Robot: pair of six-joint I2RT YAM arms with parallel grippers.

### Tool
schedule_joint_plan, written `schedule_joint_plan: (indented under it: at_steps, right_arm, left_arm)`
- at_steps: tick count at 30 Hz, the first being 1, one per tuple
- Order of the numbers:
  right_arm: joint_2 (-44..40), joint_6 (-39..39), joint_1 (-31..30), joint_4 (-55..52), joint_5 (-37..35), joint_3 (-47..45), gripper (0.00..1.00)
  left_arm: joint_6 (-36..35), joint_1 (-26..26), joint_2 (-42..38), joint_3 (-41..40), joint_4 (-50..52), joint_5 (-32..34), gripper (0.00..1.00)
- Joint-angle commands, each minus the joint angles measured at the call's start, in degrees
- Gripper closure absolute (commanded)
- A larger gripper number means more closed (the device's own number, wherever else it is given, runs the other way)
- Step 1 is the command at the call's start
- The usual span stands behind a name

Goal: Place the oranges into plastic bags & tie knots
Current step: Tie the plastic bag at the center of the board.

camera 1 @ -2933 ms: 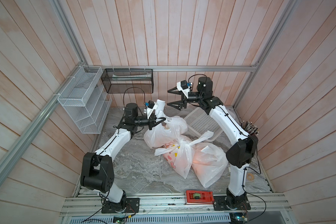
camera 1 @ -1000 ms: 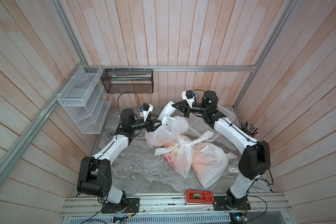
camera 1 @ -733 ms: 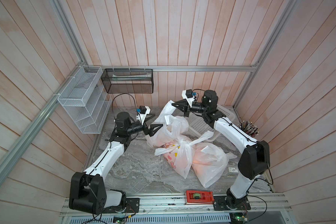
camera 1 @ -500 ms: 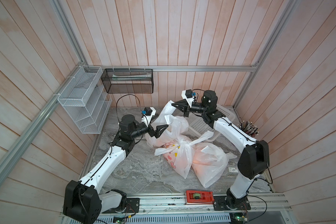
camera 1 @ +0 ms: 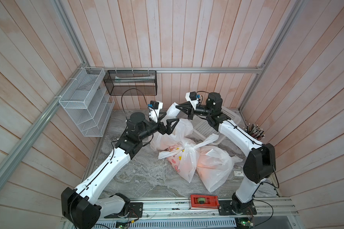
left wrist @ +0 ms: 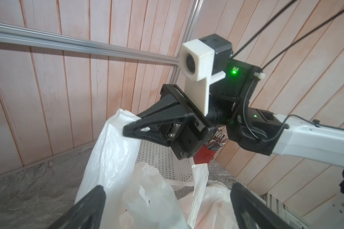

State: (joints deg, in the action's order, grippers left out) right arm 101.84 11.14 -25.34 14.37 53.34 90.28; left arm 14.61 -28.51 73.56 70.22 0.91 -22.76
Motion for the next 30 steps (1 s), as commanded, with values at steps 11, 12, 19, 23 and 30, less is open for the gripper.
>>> schedule_joint_plan:
  at_steps: [11,12,19,23,30]
  right_arm:
    - [-0.15,1.23,-0.46,-1.59,-0.34,1.16,1.0]
    - [-0.15,1.28,-0.5,-1.58,-0.34,1.13,1.0]
    - [-0.24,1.37,-0.51,-1.8,1.39,1.29,1.0]
    - [-0.14,0.85,-0.5,-2.14,3.19,1.85,1.0]
    - [-0.36,-0.5,-0.5,-0.5,3.78,1.95,1.0]
  left_arm:
    - [-14.18,3.12,6.33,6.36,17.69,1.11,0.0]
    - [-14.49,3.77,6.33,6.22,18.05,1.54,0.0]
    - [-18.1,7.34,7.23,5.59,17.72,-3.39,0.0]
    - [-20.3,10.07,8.08,5.17,15.99,-9.83,0.0]
    - [-24.81,12.19,10.81,5.52,14.63,-21.46,0.01]
